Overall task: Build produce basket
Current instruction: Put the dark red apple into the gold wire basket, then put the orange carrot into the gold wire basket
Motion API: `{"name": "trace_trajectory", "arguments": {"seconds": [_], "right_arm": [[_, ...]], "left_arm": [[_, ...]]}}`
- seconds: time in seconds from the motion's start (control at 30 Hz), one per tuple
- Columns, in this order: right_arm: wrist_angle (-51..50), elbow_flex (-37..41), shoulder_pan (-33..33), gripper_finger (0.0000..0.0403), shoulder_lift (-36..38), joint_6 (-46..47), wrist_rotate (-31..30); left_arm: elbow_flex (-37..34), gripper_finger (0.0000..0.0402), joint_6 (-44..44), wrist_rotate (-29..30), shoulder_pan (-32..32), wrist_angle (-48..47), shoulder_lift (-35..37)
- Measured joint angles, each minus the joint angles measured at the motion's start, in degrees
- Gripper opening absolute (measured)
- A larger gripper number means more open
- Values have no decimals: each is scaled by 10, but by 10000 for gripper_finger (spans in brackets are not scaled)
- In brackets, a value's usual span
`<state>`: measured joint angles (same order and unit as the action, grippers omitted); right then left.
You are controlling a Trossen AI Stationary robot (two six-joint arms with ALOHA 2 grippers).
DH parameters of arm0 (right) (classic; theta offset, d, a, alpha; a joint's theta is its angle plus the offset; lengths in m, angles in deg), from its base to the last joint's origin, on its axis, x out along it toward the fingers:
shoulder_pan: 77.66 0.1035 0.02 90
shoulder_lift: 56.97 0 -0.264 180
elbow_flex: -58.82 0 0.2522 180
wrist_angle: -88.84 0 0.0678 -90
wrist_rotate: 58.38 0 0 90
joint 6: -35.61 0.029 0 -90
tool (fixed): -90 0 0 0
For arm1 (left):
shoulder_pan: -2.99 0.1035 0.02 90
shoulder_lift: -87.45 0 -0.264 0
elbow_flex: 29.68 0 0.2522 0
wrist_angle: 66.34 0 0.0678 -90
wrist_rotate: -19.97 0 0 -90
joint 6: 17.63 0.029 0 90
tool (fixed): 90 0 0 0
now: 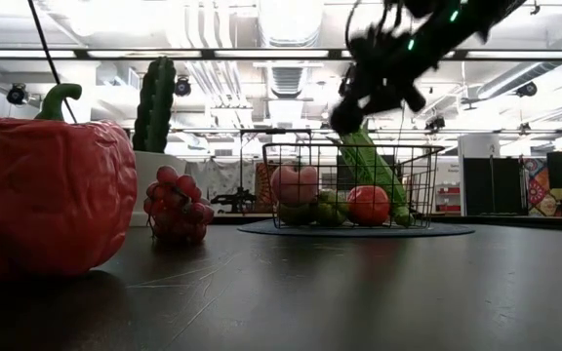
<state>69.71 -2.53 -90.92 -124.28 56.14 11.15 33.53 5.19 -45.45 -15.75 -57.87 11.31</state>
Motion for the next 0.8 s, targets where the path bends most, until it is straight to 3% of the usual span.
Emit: {"name": "trace_trajectory", "arguments": {"seconds": [0.13,0.27,0.57,0.8], "right_arm": [[-6,0,-72,203,-42,1,31],[0,0,-102,204,-76,0,44],[1,0,-106,274,-97,-1,40],[-2,0,-103,310,-63,0,40]], "left_arm": [[-2,393,0,0,0,-3,0],[-2,393,0,0,0,-2,0],[-2,393,0,0,0,-2,0],[-3,393,-2,0,0,-3,0]]}}
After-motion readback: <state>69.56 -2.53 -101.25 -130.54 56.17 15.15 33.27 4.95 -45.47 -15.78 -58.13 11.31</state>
